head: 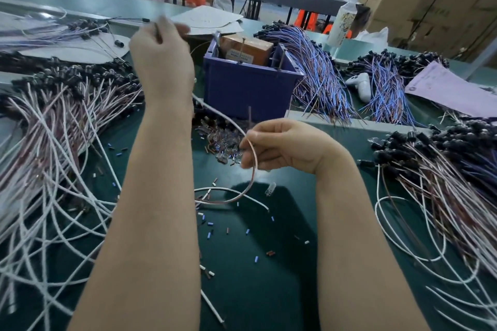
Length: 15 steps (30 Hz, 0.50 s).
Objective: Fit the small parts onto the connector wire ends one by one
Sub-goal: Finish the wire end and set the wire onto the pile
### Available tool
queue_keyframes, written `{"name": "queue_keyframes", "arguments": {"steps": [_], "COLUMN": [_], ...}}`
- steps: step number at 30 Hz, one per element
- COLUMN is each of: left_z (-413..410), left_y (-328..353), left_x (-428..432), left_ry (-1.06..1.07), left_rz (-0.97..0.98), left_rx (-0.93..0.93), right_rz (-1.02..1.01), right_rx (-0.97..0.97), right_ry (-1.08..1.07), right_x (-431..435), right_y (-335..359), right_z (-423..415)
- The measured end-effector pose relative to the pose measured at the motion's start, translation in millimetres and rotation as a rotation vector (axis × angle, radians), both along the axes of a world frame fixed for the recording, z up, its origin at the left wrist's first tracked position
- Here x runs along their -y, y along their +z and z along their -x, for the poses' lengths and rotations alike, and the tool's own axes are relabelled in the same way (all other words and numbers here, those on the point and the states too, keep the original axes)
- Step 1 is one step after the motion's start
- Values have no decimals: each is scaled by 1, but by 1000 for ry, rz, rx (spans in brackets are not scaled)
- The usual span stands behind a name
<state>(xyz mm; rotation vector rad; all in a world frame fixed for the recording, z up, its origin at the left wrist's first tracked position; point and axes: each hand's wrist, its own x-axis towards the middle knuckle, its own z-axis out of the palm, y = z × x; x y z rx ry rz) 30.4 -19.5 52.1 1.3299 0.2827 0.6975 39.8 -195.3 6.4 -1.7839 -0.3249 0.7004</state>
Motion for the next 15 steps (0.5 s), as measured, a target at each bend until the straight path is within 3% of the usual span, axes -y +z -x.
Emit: {"name": "queue_keyframes", "arguments": {"steps": [3,5,11,15], "left_z": [-7,-12,-25,-29], "left_y": [-16,-26,-37,-38], "left_x": [6,14,26,29], "left_ry": [-153,-204,-238,-195], "left_rz": [-353,-470,-439,-424], "left_rx": [-272,-375,-362,-304], "right_rz": [-206,-254,-240,-335], "right_rx": [144,271,393,506], "right_ry": [-493,-726,-854,-921], "right_x": [-5,-10,-21,-27], "right_y": [-2,-2,-7,-7], "right_z": [-10,-17,-28,-30]}}
